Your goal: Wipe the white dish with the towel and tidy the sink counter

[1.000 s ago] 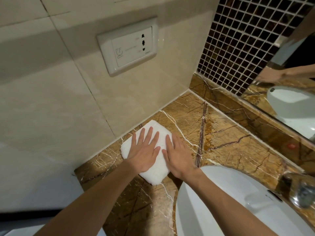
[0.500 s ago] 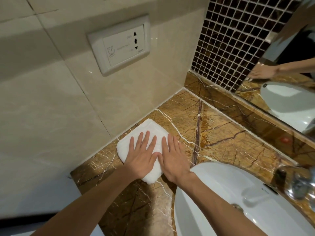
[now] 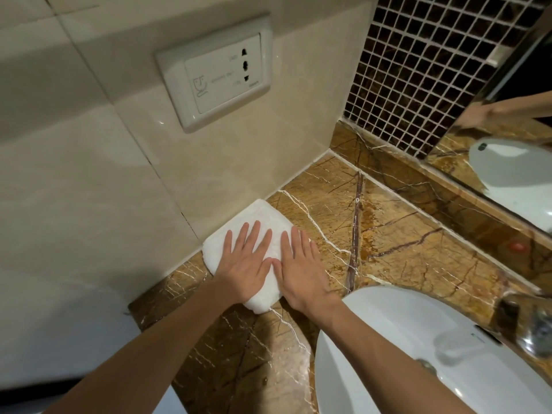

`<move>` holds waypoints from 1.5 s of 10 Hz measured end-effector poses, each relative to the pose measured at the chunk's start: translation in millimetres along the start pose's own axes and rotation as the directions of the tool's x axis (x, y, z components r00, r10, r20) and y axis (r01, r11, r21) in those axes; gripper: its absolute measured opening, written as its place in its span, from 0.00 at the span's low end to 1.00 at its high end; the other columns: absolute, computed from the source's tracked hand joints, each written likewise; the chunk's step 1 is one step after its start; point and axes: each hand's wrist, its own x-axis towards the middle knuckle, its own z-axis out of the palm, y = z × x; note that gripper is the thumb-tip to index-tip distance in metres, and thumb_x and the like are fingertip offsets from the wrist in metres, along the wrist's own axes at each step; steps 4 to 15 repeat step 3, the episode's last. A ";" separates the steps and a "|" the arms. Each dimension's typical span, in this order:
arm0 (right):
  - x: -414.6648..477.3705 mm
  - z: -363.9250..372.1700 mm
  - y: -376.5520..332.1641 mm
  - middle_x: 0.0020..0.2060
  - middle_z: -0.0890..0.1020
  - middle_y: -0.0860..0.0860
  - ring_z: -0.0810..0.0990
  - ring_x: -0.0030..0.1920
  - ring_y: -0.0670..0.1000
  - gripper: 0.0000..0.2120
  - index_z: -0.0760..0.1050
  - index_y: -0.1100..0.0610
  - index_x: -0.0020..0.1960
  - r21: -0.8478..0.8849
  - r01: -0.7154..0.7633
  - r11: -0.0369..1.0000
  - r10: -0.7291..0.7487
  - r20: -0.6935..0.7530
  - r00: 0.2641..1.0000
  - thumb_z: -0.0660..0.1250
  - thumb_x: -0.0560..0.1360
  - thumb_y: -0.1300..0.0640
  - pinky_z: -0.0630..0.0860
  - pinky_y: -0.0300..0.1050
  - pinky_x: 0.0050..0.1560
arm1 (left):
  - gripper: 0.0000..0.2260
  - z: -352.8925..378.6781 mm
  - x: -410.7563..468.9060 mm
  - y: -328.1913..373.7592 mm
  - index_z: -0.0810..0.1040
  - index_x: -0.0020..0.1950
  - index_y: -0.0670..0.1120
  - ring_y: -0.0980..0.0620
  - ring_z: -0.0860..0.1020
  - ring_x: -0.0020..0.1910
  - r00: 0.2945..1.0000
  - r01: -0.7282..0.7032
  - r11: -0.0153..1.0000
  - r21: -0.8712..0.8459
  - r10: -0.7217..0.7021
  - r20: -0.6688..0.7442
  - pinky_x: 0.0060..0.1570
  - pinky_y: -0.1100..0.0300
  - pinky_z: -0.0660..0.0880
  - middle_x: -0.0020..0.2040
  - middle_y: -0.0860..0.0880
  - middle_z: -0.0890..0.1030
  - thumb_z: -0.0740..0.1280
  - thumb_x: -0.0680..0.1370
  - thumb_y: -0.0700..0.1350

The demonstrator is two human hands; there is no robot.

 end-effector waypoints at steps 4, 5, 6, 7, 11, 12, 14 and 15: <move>-17.5 -16.2 4.2 0.77 0.52 0.63 0.48 0.78 0.61 0.26 0.52 0.60 0.77 0.094 -0.008 0.996 0.014 -0.061 0.998 0.49 0.82 0.50 0.45 0.54 0.77 | 0.23 -18.1 -10.0 7.1 0.52 0.76 0.50 0.45 0.48 0.76 0.998 -0.009 0.995 -0.097 0.003 -0.057 0.73 0.45 0.43 0.78 0.46 0.50 0.48 0.81 0.51; -17.5 -16.2 4.2 0.77 0.52 0.63 0.48 0.78 0.61 0.26 0.52 0.60 0.77 0.094 -0.008 0.996 0.014 -0.061 0.998 0.49 0.82 0.50 0.45 0.54 0.77 | 0.23 -18.1 -10.0 7.1 0.52 0.76 0.50 0.45 0.48 0.76 0.998 -0.009 0.995 -0.097 0.003 -0.057 0.73 0.45 0.43 0.78 0.46 0.50 0.48 0.81 0.51; -17.5 -16.2 4.2 0.77 0.52 0.63 0.48 0.78 0.61 0.26 0.52 0.60 0.77 0.094 -0.008 0.996 0.014 -0.061 0.998 0.49 0.82 0.50 0.45 0.54 0.77 | 0.23 -18.1 -10.0 7.1 0.52 0.76 0.50 0.45 0.48 0.76 0.998 -0.009 0.995 -0.097 0.003 -0.057 0.73 0.45 0.43 0.78 0.46 0.50 0.48 0.81 0.51; -17.5 -16.2 4.2 0.77 0.52 0.63 0.48 0.78 0.61 0.26 0.52 0.60 0.77 0.094 -0.008 0.996 0.014 -0.061 0.998 0.49 0.82 0.50 0.45 0.54 0.77 | 0.23 -18.1 -10.0 7.1 0.52 0.76 0.50 0.45 0.48 0.76 0.998 -0.009 0.995 -0.097 0.003 -0.057 0.73 0.45 0.43 0.78 0.46 0.50 0.48 0.81 0.51; -17.5 -16.2 4.2 0.77 0.52 0.63 0.48 0.78 0.61 0.26 0.52 0.60 0.77 0.094 -0.008 0.996 0.014 -0.061 0.998 0.49 0.82 0.50 0.45 0.54 0.77 | 0.23 -18.1 -10.0 7.1 0.52 0.76 0.50 0.45 0.48 0.76 0.998 -0.009 0.995 -0.097 0.003 -0.057 0.73 0.45 0.43 0.78 0.46 0.50 0.48 0.81 0.51; -17.5 -16.2 4.2 0.77 0.52 0.63 0.48 0.78 0.61 0.26 0.52 0.60 0.77 0.094 -0.008 0.996 0.014 -0.061 0.998 0.49 0.82 0.50 0.45 0.54 0.77 | 0.23 -18.1 -10.0 7.1 0.52 0.76 0.50 0.45 0.48 0.76 0.998 -0.009 0.995 -0.097 0.003 -0.057 0.73 0.45 0.43 0.78 0.46 0.50 0.48 0.81 0.51; -17.5 -16.2 4.2 0.77 0.52 0.63 0.48 0.78 0.61 0.26 0.52 0.60 0.77 0.094 -0.008 0.996 0.014 -0.061 0.998 0.49 0.82 0.50 0.45 0.54 0.77 | 0.23 -18.1 -10.0 7.1 0.52 0.76 0.50 0.45 0.48 0.76 0.998 -0.009 0.995 -0.097 0.003 -0.057 0.73 0.45 0.43 0.78 0.46 0.50 0.48 0.81 0.51; -17.5 -16.2 4.2 0.77 0.52 0.63 0.48 0.78 0.61 0.26 0.52 0.60 0.77 0.094 -0.008 0.996 0.014 -0.061 0.998 0.49 0.82 0.50 0.45 0.54 0.77 | 0.23 -18.1 -10.0 7.1 0.52 0.76 0.50 0.45 0.48 0.76 0.998 -0.009 0.995 -0.097 0.003 -0.057 0.73 0.45 0.43 0.78 0.46 0.50 0.48 0.81 0.51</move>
